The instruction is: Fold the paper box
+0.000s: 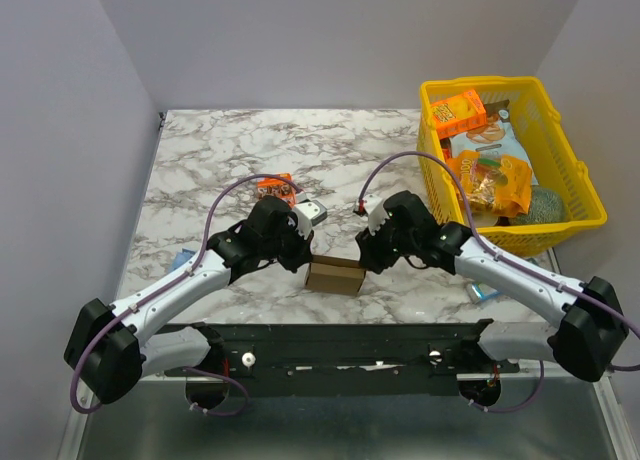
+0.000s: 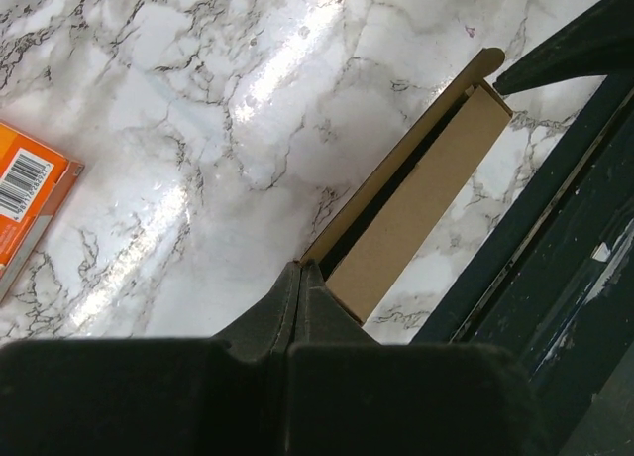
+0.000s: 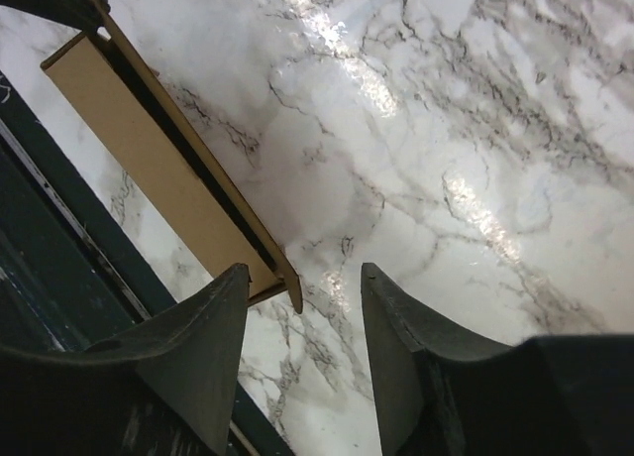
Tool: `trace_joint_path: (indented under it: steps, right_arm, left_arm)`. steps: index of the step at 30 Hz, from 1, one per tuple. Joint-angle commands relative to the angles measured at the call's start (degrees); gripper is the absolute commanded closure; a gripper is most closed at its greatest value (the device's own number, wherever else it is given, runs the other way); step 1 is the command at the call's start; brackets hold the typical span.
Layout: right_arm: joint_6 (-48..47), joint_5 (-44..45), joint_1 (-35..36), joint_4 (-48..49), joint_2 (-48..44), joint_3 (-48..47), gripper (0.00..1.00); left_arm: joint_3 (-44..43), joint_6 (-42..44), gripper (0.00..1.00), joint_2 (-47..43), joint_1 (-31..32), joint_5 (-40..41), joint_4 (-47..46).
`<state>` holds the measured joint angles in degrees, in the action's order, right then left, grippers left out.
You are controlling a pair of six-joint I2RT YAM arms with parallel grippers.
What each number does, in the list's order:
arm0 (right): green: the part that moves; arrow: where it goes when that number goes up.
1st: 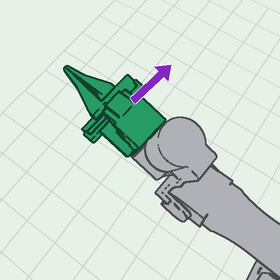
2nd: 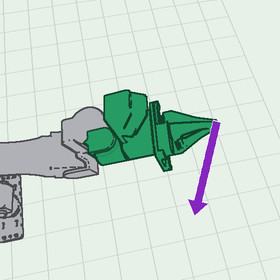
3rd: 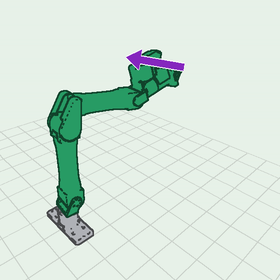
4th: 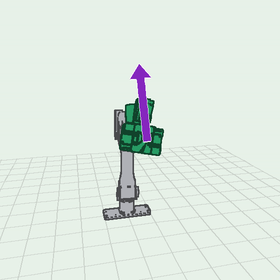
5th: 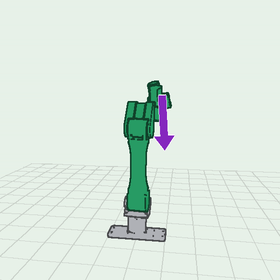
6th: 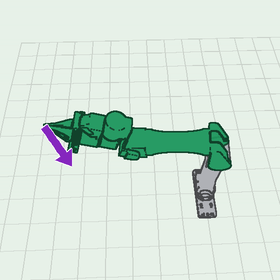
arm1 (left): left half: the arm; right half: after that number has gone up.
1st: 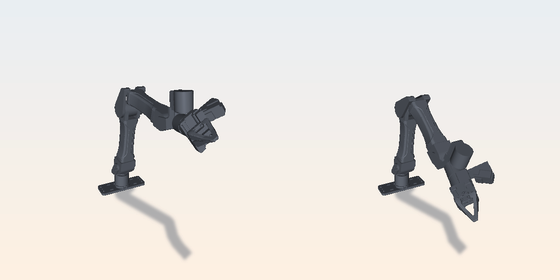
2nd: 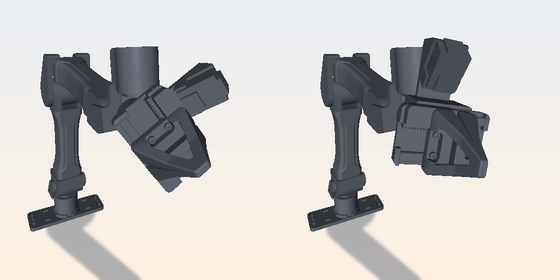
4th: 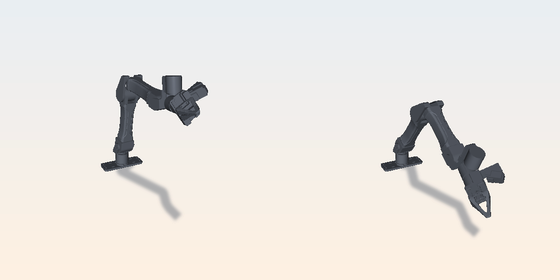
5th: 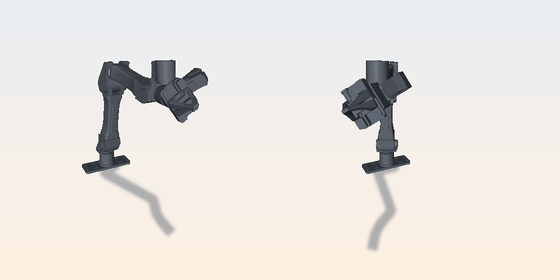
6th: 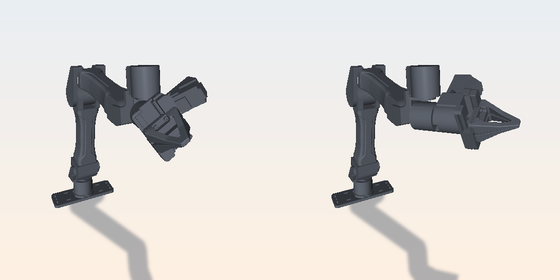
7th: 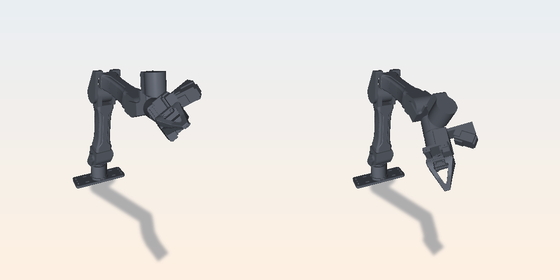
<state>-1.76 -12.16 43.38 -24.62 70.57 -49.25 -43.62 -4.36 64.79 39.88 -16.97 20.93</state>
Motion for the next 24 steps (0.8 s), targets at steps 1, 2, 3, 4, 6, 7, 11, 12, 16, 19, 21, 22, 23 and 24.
trace_joint_path:
  steps: [1, 2, 3, 4, 6, 7, 11, 12, 16, 19, 21, 22, 23, 24]
  right_arm:
    - [1.7, 2.2, -0.3, -0.2, 0.7, -0.4, 0.49]
    - [1.6, 2.3, -0.3, -0.5, 0.9, -0.5, 0.52]
    - [1.6, 2.2, -0.3, -0.7, 0.9, -0.8, 0.53]
    - [1.6, 2.1, -0.3, -1.2, 1.0, -0.8, 0.55]
    - [1.6, 2.0, -0.3, -1.6, 1.3, -0.9, 0.58]
    - [1.6, 1.8, -0.3, -2.0, 1.7, -1.0, 0.6]
    - [3.4, 1.4, -0.3, -3.3, 2.4, -1.6, 0.62]
    - [3.6, 1.3, -0.3, -3.4, 2.5, -1.6, 0.63]
    - [3.8, 1.3, -0.3, -4.0, 2.6, -1.8, 0.68]
    - [3.7, 0.7, -0.3, -3.2, 2.1, -1.6, 0.69]
    - [3.7, 1.3, -0.4, -2.7, 2.0, -1.4, 0.69]
    - [3.7, 1.8, -0.3, -2.6, 2.1, -1.5, 0.69]
    - [3.6, 2.2, -0.3, -2.7, 2.3, -1.5, 0.65]
    - [3.4, 3.4, -0.3, -2.5, 2.3, -1.6, 0.65]
  left_arm:
    - [-0.8, 0.0, 1.0, -0.5, 0.3, 1.9, 1.0]
    - [-0.8, 0.1, 1.0, -0.5, 0.3, 2.0, 1.0]
    - [-0.8, 0.1, 1.0, -0.6, 0.3, 2.2, 1.0]
    - [-0.7, 0.1, 1.0, -0.8, 0.3, 2.4, 1.0]
    - [-0.7, 0.1, 1.0, -1.1, 0.3, 2.7, 1.0]
    - [-0.7, 0.1, 1.0, -1.3, 0.2, 2.9, 0.8]
    - [-0.4, 0.1, 1.0, -2.0, 0.3, 3.7, 0.6]
    - [-0.4, 0.0, 1.0, -2.2, 0.3, 3.7, 0.5]
    - [-0.3, 0.1, 1.0, -2.9, 0.3, 4.0, 0.4]
    - [-0.1, 0.0, 1.0, -3.4, 0.4, 3.8, 0.2]
    - [0.0, 0.1, 1.0, -3.5, 0.4, 3.7, 0.0]
    - [0.1, 0.1, 1.0, -3.5, 0.4, 3.7, 0.1]
    - [0.1, 0.1, 1.0, -3.5, 0.4, 3.7, 0.1]
    - [0.1, 0.1, 1.0, -3.6, 0.5, 3.7, 0.1]
